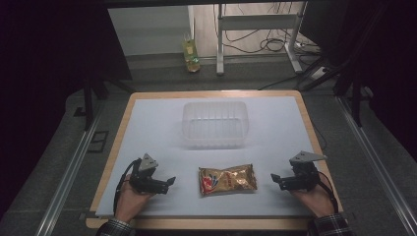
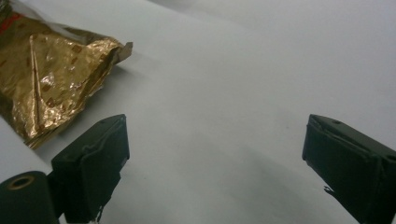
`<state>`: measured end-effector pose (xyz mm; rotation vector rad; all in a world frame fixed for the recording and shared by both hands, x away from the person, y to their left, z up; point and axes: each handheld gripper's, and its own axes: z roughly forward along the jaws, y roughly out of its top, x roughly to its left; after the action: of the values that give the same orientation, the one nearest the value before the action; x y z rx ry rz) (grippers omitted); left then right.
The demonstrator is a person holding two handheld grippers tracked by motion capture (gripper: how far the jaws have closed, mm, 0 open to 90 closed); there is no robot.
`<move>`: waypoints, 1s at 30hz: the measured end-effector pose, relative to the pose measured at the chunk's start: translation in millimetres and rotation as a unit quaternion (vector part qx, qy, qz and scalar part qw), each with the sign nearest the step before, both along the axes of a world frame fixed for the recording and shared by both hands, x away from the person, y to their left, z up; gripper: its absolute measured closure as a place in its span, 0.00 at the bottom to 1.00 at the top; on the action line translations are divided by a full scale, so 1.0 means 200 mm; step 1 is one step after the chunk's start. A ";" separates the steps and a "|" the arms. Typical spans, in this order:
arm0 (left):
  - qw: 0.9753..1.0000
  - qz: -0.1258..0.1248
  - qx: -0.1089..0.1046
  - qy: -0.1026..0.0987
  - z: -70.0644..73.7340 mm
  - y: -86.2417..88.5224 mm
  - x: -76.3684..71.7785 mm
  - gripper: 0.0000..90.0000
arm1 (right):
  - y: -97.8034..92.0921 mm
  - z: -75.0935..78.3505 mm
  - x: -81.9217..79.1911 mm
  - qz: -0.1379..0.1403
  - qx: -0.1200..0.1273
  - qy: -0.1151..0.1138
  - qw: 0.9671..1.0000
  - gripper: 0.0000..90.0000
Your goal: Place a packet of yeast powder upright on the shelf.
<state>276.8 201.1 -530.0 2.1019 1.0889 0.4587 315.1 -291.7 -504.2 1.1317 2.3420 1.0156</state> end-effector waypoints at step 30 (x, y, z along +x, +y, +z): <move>0.999 -0.035 0.005 0.011 0.02 -0.05 -0.01 0.48 | 0.01 0.01 -0.01 0.008 -0.017 -0.011 1.000 0.12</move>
<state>274.0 190.2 -525.3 2.1507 1.0235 0.4075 313.5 -289.6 -503.1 1.0863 2.3454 0.9837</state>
